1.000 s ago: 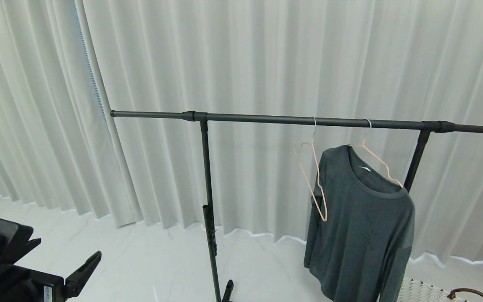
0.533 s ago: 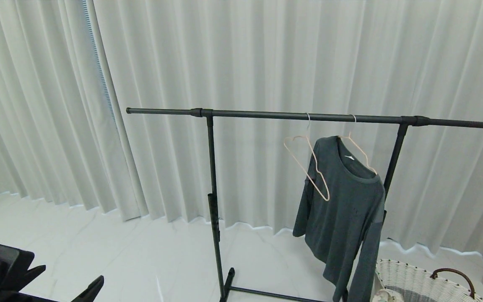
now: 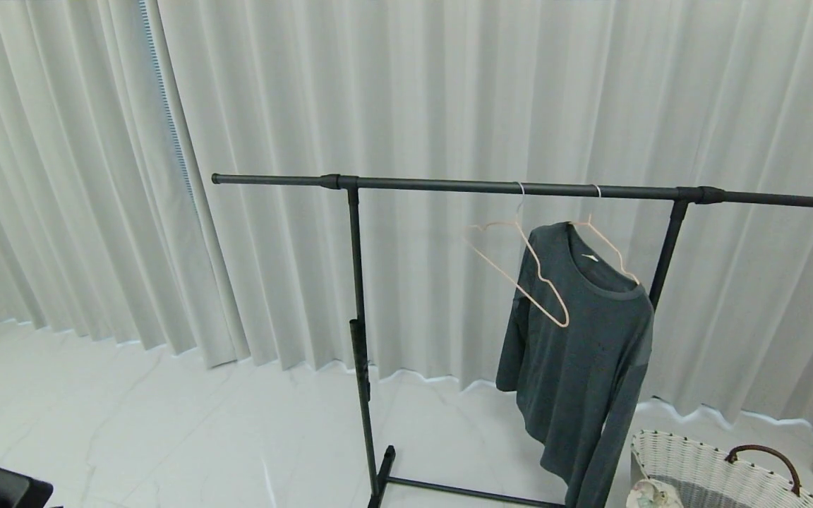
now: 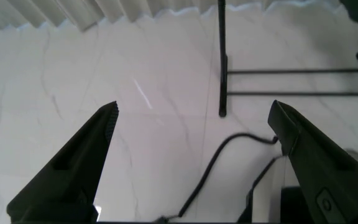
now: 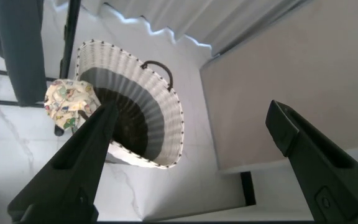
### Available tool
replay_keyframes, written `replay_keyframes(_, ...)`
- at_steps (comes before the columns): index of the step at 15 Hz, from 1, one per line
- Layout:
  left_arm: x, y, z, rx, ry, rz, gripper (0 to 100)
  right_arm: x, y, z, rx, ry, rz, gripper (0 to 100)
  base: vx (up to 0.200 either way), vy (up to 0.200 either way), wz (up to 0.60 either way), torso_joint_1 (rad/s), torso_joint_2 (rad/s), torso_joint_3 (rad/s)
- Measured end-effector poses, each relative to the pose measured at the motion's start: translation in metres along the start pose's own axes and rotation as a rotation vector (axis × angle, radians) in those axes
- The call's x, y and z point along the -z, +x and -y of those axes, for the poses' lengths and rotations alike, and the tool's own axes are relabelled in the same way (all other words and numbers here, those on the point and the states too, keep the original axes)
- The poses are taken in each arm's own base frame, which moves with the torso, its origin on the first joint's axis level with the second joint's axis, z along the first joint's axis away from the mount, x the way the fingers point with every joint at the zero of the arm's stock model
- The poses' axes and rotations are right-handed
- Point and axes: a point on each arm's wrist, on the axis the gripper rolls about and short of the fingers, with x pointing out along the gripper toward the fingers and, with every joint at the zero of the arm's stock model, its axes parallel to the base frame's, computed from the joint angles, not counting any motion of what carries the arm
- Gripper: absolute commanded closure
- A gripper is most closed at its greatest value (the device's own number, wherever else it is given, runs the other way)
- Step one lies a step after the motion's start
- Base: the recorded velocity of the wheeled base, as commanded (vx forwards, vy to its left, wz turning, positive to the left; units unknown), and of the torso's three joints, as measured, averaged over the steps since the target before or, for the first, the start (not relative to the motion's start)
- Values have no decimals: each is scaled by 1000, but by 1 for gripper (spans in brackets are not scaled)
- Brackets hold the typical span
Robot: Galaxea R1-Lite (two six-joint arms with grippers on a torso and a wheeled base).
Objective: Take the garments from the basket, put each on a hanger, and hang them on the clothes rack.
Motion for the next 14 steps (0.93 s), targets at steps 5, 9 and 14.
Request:
replay_keyframes(5,22,-18,4,20,-4,4,0,1,0,2,15,6,-9,0,0,0,0,-254,512,260)
replay_keyframes(9,23,-19,4,14,-29,13,0,10,-1,-1,28,1,-37,0,0,0,0,-244,494,257)
replay_keyframes(14,22,-17,4,15,-71,-16,0,14,-1,-3,38,-2,-52,0,0,0,0,-236,486,248)
